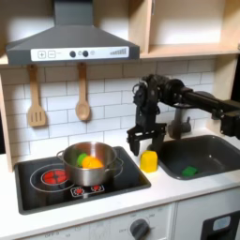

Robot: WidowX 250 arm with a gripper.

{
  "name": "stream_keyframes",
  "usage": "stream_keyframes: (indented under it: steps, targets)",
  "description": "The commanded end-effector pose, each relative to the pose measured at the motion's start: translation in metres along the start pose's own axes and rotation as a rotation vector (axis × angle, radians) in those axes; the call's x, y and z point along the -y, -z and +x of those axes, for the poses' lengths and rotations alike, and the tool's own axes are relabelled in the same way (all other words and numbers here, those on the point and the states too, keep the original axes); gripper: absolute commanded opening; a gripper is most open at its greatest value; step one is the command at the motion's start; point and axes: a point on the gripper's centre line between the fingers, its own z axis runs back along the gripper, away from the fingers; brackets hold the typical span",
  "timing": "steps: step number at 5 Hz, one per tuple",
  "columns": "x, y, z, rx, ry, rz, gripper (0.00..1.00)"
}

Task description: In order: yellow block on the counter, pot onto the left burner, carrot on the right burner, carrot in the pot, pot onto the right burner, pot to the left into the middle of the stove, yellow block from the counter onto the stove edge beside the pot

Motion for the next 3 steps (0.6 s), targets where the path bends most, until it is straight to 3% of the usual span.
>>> stream_keyframes:
  steps: [1,3]
  targets:
    - [0.0017,0.0067,-0.0047,-0.022,0.003,0.002,1.00]
    - [0.0097,0.0120,-0.0065,-0.033,0.026,0.006,1.00]
